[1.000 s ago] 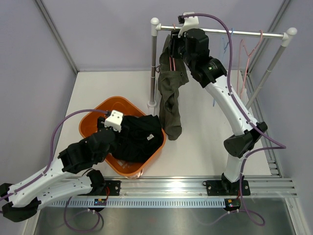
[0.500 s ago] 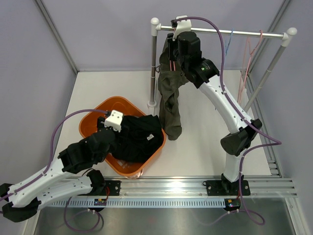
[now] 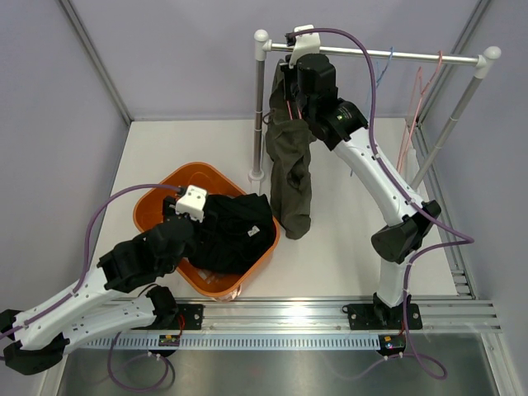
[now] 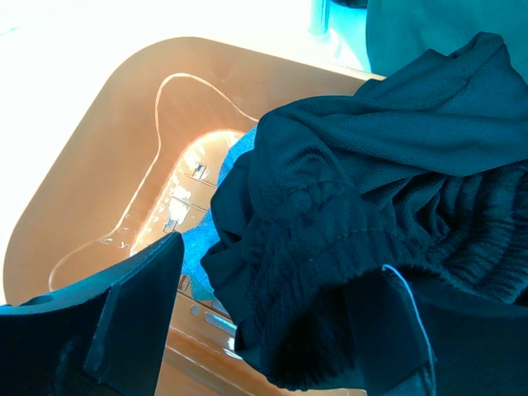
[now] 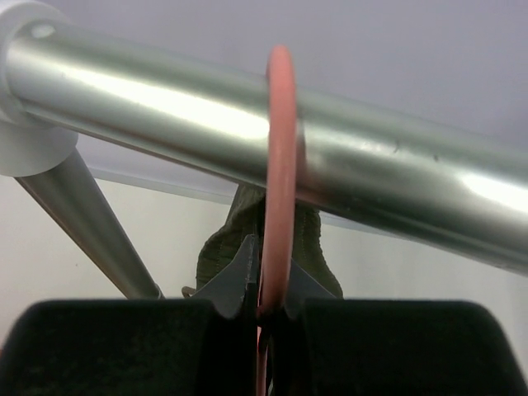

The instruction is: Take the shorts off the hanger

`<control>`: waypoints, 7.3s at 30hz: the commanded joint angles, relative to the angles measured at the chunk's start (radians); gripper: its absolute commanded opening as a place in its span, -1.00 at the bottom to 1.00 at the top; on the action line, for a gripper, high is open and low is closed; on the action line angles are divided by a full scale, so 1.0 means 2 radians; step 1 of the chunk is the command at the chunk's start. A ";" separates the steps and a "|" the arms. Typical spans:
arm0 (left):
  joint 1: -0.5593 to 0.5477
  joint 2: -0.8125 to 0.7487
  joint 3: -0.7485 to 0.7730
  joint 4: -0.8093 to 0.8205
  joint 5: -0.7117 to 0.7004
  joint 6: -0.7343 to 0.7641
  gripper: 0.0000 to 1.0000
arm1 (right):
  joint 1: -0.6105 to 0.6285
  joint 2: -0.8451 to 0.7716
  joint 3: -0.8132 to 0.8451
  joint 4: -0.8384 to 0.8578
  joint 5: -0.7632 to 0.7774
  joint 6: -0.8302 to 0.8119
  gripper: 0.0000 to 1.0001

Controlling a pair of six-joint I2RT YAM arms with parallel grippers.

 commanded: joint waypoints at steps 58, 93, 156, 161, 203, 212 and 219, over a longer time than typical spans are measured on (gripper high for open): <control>0.003 0.447 0.452 0.313 0.151 0.055 0.95 | 0.011 -0.332 -0.179 -0.147 -0.102 0.089 -1.00; 0.056 0.503 0.496 0.273 0.076 0.076 -0.86 | 0.010 -0.370 -0.188 -0.159 -0.121 0.100 -1.00; 0.017 0.200 0.556 0.347 0.148 0.440 -0.99 | -0.030 -0.223 -0.051 -0.148 -0.015 0.086 -1.00; 0.017 0.188 0.509 0.304 0.137 0.398 -0.99 | -0.030 -0.223 -0.054 -0.150 -0.016 0.086 -1.00; 0.297 0.050 0.027 0.107 0.342 -0.109 0.85 | -0.127 -0.176 -0.051 -0.126 -0.237 0.040 -1.00; 0.297 0.046 0.074 0.093 0.337 -0.055 0.98 | -0.133 -0.103 0.059 -0.170 -0.249 0.038 -1.00; 0.297 0.051 0.087 0.095 0.342 -0.036 0.98 | -0.134 -0.052 0.119 -0.191 -0.243 0.050 -1.00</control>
